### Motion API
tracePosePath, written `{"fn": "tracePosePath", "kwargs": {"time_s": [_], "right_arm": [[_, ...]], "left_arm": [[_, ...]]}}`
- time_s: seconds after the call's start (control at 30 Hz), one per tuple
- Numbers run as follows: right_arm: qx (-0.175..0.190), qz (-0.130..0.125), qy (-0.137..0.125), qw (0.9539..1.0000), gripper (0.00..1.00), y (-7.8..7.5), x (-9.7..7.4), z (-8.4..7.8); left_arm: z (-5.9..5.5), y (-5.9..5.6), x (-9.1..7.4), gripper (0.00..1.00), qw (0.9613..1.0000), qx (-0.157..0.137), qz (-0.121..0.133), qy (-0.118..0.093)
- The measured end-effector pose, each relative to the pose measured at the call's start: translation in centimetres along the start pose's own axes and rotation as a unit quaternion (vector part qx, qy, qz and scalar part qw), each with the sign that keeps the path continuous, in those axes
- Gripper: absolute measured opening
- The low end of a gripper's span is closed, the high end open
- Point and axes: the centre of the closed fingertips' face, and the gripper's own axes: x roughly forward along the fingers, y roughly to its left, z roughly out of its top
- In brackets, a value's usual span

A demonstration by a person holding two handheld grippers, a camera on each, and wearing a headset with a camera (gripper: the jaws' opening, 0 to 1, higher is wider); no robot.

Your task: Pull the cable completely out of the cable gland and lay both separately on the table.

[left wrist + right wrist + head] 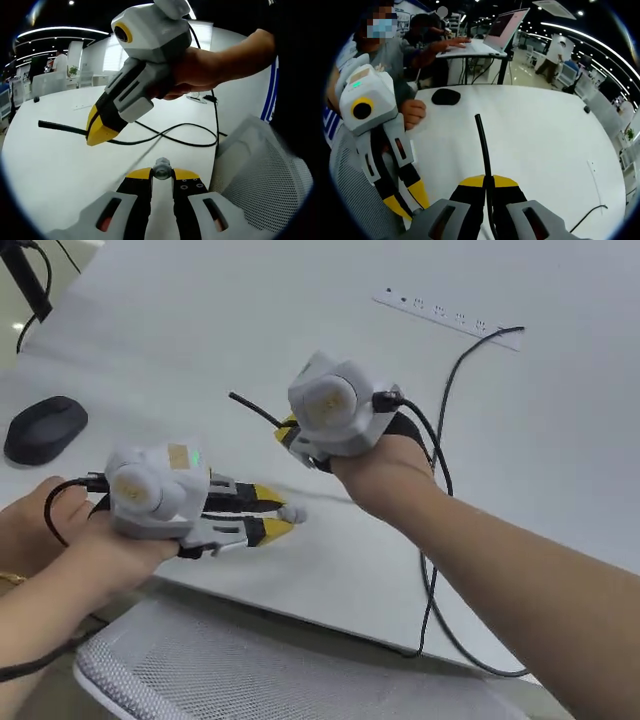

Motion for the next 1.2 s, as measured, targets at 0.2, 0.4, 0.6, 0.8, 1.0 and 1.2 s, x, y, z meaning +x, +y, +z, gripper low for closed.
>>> {"fn": "tracePosePath", "kwargs": {"time_s": [0.2,0.4,0.6,0.8,1.0,1.2], "right_arm": [[-0.005,0.020,0.011,0.9997,0.00,0.3,2.4,-1.1],[-0.022,0.044,0.030,0.9983,0.00,1.2,4.2,-2.1],[-0.038,0.056,0.042,0.9968,0.00,2.1,5.2,-2.5],[-0.045,0.056,0.050,0.9962,0.00,2.2,5.7,-2.9],[-0.035,0.060,0.054,0.9961,0.00,2.5,5.8,-3.1],[-0.037,0.060,0.058,0.9958,0.00,2.6,5.9,-3.2]], "left_arm": [[-1.4,0.9,0.3,0.15,0.9999,-0.011,0.010,0.009],[-2.8,1.9,0.7,0.15,0.9994,-0.011,0.020,0.025],[-4.4,2.9,1.0,0.15,0.9982,-0.009,0.034,0.048],[-5.1,3.1,1.1,0.15,0.9976,-0.005,0.039,0.057],[-5.4,3.5,1.2,0.16,0.9966,0.011,0.046,0.068],[-5.5,3.5,1.3,0.16,0.9948,0.034,0.047,0.084]]}}
